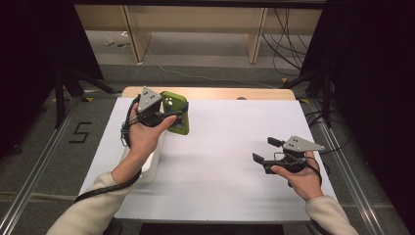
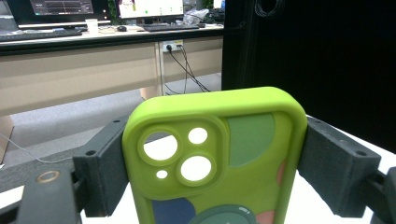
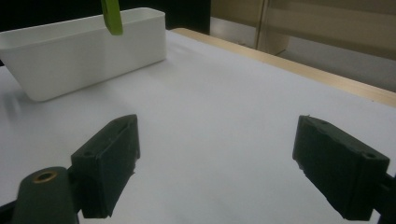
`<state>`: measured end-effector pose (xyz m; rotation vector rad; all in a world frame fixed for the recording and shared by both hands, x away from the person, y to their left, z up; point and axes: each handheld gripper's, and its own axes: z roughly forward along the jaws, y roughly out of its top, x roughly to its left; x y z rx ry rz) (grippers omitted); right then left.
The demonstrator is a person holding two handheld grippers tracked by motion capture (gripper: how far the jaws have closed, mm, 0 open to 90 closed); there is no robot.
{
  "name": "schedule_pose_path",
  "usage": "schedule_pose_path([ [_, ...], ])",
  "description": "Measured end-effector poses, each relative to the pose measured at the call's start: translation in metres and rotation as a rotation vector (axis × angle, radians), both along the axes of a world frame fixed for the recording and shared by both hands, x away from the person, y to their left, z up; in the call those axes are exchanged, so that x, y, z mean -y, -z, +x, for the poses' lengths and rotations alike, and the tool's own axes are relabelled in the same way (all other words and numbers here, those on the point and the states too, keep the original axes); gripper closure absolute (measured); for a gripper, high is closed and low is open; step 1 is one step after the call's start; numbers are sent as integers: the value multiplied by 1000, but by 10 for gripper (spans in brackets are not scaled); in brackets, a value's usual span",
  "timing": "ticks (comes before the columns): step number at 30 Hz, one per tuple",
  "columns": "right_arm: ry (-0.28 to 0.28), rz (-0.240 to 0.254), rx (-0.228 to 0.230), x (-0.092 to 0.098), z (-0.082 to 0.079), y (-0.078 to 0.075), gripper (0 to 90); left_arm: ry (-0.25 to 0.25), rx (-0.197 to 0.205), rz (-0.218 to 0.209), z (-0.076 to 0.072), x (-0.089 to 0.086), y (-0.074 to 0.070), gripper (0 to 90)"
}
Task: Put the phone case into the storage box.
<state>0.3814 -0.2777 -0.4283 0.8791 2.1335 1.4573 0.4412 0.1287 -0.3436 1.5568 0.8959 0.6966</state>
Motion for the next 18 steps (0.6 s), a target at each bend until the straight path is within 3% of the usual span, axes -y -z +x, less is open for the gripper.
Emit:
schedule_pose_path([
  [18, -2, 3, -7, -1, 0, 1, 159, -27, 10, -3, 3, -9, -4, 167],
])
